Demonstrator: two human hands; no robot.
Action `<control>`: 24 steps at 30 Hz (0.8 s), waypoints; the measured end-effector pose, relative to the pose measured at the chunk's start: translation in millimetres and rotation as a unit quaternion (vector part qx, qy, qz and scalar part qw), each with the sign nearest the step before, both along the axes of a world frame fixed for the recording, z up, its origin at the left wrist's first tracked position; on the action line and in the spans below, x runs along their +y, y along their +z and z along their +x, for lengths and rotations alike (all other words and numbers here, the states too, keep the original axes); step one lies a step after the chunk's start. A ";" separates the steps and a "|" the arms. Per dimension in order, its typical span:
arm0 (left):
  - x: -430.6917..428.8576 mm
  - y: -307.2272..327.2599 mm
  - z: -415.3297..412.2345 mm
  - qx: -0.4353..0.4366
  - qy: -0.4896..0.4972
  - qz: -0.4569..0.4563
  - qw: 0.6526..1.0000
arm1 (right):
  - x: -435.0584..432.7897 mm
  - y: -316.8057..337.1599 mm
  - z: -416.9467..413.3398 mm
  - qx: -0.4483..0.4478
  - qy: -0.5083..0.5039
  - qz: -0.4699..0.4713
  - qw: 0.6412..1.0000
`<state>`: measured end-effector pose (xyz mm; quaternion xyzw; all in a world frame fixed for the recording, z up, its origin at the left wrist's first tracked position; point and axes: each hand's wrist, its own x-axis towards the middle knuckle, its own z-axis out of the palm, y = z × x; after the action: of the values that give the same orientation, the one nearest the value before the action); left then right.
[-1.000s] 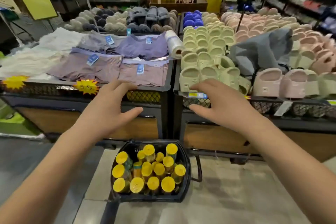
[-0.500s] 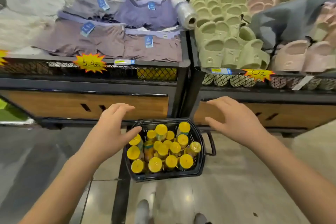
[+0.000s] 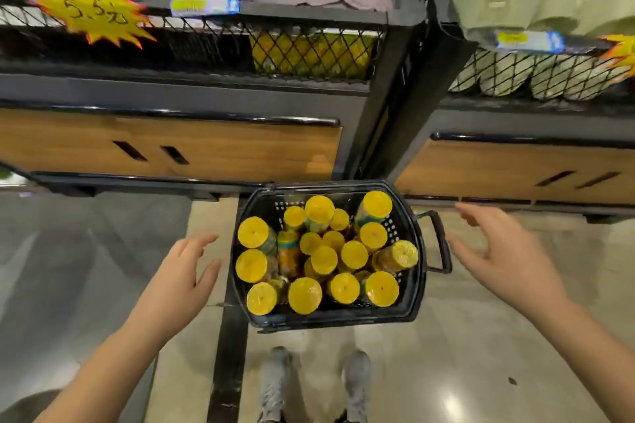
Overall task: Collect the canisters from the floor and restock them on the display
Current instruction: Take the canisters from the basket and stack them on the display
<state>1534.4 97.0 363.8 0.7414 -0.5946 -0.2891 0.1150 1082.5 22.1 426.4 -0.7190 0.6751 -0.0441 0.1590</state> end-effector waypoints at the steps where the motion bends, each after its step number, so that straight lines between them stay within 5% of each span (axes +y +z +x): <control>1: -1.2 -18.6 -0.1 -0.001 0.011 0.016 1.000 | -4.0 -17.0 -3.4 0.001 -0.001 0.006 1.000; 10: -17.5 -128.5 0.7 0.021 0.104 0.102 0.989 | -29.1 -119.5 -29.4 -0.033 -0.045 0.055 0.997; 24: -63.2 -263.1 9.1 0.097 0.237 0.109 0.961 | -66.7 -256.6 -29.5 -0.058 -0.106 0.074 0.990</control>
<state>1543.4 33.8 100.8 0.8374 -0.3531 -0.3872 0.1552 1053.0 -44.6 169.8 -0.6257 0.7388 -0.0520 0.2450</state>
